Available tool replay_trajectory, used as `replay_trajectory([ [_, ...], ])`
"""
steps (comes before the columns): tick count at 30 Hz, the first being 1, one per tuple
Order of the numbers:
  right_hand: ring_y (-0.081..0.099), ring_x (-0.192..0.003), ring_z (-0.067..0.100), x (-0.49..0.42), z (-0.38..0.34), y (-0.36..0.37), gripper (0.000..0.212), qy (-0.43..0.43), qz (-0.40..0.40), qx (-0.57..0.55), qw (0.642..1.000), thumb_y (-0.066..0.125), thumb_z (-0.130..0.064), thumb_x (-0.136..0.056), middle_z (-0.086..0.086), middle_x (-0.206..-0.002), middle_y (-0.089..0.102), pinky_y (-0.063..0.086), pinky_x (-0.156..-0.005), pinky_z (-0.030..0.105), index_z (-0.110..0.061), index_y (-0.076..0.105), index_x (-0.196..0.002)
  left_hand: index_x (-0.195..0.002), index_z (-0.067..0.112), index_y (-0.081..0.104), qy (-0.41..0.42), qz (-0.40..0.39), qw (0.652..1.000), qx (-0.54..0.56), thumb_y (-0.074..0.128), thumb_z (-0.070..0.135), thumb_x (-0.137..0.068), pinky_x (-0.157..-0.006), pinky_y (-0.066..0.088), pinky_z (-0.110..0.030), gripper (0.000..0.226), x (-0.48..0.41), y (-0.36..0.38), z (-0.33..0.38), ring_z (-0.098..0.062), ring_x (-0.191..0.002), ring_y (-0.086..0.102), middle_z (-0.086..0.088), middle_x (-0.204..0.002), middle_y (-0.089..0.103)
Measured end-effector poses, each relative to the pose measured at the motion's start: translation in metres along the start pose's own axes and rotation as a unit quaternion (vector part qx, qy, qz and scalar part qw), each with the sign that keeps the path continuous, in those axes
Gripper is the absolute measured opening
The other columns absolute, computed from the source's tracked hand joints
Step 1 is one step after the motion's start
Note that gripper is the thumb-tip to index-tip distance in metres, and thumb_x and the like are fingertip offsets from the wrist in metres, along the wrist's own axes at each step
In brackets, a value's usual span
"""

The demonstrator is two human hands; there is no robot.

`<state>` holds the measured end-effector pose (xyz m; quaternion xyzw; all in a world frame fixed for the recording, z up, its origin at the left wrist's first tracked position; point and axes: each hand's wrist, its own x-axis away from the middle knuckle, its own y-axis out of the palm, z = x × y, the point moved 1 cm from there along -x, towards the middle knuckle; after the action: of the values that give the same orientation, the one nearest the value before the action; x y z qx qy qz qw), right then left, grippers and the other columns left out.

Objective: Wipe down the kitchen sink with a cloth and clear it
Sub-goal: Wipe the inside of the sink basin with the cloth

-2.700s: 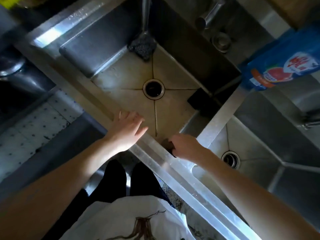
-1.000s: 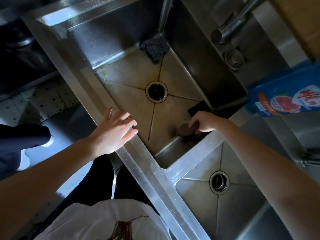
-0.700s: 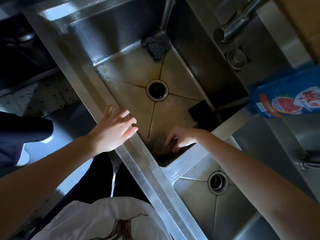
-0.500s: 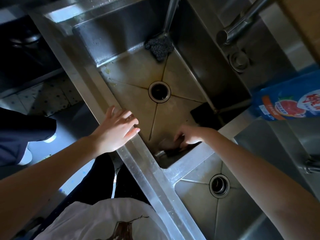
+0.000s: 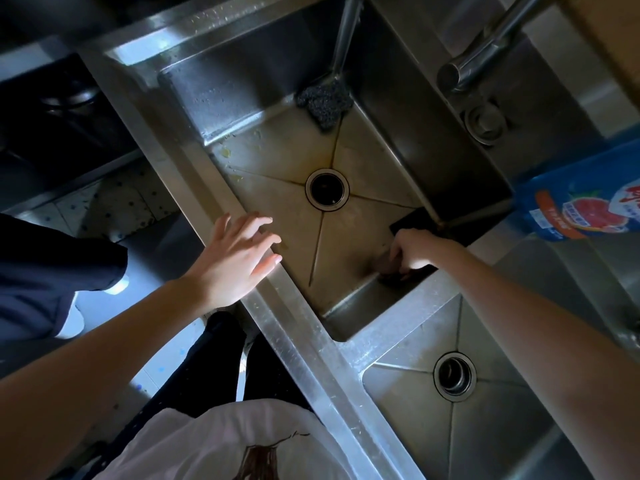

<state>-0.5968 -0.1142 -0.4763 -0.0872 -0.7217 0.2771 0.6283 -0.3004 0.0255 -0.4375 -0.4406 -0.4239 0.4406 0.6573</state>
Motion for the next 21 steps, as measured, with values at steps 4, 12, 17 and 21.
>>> replay_trajectory([
  [4, 0.064, -0.096, 0.027, 0.009, -0.036, 0.026, 0.027, -0.037, -0.039, 0.000, 0.999, 0.068, -0.006, -0.075, 0.008, -0.102, 0.070, 0.055, -0.083, 0.033, -0.016, 0.072, -0.100, -0.104, 0.012, 0.064, -0.003, 0.007, 1.000, -0.007, 0.035, 0.042, -0.089, -0.092, 0.037, -0.049, 0.044, 0.001, -0.005, -0.011, -0.036, -0.103, 0.056, -0.014, -0.121, 0.054],
  [12, 0.062, -0.078, 0.027, 0.029, -0.075, 0.047, 0.015, -0.039, -0.037, -0.074, 0.996, 0.062, 0.000, -0.075, 0.009, -0.079, 0.065, 0.044, -0.056, 0.026, -0.009, 0.068, -0.085, -0.106, 0.012, 0.063, 0.018, -0.013, 1.000, 0.002, 0.032, 0.042, -0.090, -0.094, 0.034, -0.050, 0.046, -0.007, -0.014, -0.024, -0.032, -0.108, 0.055, -0.012, -0.121, 0.055],
  [17, 0.064, -0.083, 0.028, 0.039, -0.094, 0.060, 0.020, 0.002, -0.022, -0.151, 0.988, 0.061, 0.001, -0.075, 0.017, -0.093, 0.068, 0.041, -0.052, 0.025, 0.000, 0.067, -0.095, -0.106, 0.012, 0.064, 0.044, -0.035, 0.998, -0.005, 0.034, 0.041, -0.088, -0.095, 0.034, -0.052, 0.045, -0.022, -0.019, -0.040, -0.030, -0.108, 0.056, -0.012, -0.120, 0.057],
  [21, 0.063, -0.083, 0.028, 0.042, -0.112, 0.072, 0.022, 0.036, -0.033, -0.205, 0.978, 0.061, 0.001, -0.074, 0.018, -0.095, 0.068, 0.038, -0.049, 0.025, 0.001, 0.065, -0.096, -0.111, 0.015, 0.061, 0.060, -0.058, 0.997, 0.005, 0.053, 0.036, -0.089, -0.101, 0.028, -0.051, 0.031, -0.037, -0.022, -0.061, -0.029, -0.116, 0.050, -0.009, -0.122, 0.053],
])
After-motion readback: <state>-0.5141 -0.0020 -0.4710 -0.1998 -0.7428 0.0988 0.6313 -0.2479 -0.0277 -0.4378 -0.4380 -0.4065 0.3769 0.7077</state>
